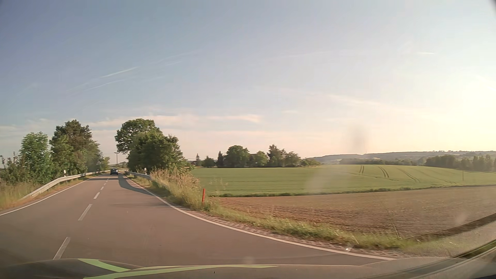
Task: Follow the waypoints while adhering to traffic rules and regulations
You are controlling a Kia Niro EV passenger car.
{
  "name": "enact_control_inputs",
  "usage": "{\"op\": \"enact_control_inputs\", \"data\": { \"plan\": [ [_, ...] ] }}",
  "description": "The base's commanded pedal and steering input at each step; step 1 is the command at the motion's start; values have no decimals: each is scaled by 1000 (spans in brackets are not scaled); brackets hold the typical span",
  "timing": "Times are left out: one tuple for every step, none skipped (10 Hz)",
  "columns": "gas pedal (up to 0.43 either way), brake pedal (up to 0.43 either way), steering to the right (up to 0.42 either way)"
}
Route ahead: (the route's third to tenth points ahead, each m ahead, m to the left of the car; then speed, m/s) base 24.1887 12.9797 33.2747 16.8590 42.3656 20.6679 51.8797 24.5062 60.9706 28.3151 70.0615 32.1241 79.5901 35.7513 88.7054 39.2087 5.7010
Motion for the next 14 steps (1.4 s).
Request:
{"op": "enact_control_inputs", "data": {
  "plan": [
    [177,0,-379],
    [177,0,-369],
    [177,0,-357],
    [177,0,-339],
    [189,0,-319],
    [197,0,-285],
    [209,0,-237],
    [220,0,-198],
    [228,0,-155],
    [248,0,-127],
    [248,0,-91],
    [248,0,-60],
    [248,0,-33],
    [260,0,-14]
  ]
}}
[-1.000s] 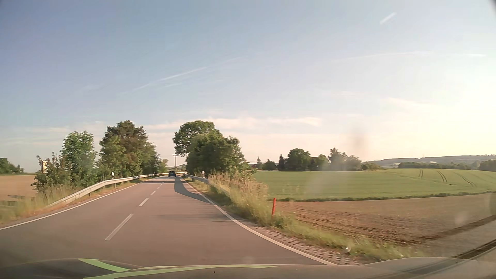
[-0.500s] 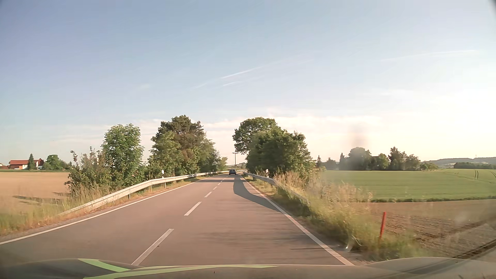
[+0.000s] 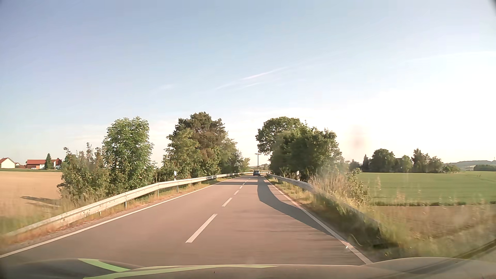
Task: Follow the waypoints while adhering to traffic rules and regulations
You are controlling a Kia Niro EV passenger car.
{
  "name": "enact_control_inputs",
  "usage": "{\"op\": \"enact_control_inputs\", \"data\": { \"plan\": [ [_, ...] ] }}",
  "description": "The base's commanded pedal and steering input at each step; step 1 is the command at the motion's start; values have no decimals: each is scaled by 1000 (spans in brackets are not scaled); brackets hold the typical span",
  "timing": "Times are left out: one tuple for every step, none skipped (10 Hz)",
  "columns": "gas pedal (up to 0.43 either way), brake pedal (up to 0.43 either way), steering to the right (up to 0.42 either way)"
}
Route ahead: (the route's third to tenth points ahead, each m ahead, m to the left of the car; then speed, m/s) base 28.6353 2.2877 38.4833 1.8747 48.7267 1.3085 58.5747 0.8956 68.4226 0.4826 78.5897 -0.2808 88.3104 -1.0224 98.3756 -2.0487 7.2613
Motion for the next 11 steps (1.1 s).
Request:
{"op": "enact_control_inputs", "data": {
  "plan": [
    [260,0,0],
    [260,0,3],
    [268,0,3],
    [268,0,3],
    [268,0,3],
    [268,0,3],
    [268,0,3],
    [268,0,3],
    [268,0,3],
    [268,0,3],
    [268,0,3]
  ]
}}
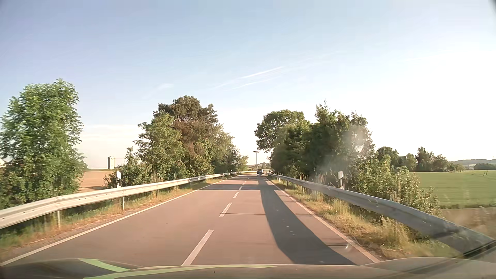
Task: Follow the waypoints while adhering to traffic rules and regulations
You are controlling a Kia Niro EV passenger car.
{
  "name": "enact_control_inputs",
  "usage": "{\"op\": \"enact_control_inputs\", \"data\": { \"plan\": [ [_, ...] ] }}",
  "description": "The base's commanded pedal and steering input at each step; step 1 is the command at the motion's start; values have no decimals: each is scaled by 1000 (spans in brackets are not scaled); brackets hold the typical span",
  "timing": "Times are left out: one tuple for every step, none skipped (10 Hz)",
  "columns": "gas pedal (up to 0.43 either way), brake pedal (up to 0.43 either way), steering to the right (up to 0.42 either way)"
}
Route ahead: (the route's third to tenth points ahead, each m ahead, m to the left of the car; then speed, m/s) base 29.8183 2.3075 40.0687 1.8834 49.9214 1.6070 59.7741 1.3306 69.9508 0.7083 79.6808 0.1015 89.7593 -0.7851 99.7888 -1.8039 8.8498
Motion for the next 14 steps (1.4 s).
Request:
{"op": "enact_control_inputs", "data": {
  "plan": [
    [268,0,3],
    [268,0,6],
    [268,0,7],
    [268,0,6],
    [268,0,7],
    [268,0,6],
    [268,0,6],
    [268,0,7],
    [268,0,6],
    [268,0,7],
    [268,0,6],
    [268,0,7],
    [268,0,6],
    [268,0,6]
  ]
}}
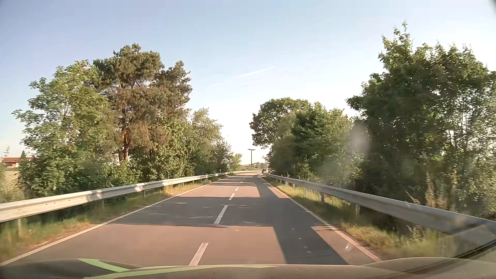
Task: Follow the waypoints while adhering to traffic rules and regulations
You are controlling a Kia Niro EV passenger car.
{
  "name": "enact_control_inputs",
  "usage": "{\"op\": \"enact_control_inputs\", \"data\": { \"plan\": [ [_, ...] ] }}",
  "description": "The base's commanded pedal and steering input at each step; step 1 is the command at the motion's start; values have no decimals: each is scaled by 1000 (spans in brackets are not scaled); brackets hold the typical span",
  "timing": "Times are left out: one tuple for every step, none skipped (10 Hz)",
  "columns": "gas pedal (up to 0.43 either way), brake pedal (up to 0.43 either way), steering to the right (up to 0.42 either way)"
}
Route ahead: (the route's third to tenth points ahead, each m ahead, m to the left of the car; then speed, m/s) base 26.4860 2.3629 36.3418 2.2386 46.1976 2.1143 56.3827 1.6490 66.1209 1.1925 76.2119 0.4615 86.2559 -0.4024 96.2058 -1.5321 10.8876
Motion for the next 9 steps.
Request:
{"op": "enact_control_inputs", "data": {
  "plan": [
    [268,0,6],
    [268,0,6],
    [268,0,6],
    [268,0,4],
    [260,0,3],
    [260,0,3],
    [260,0,0],
    [260,0,-1],
    [260,0,-2]
  ]
}}
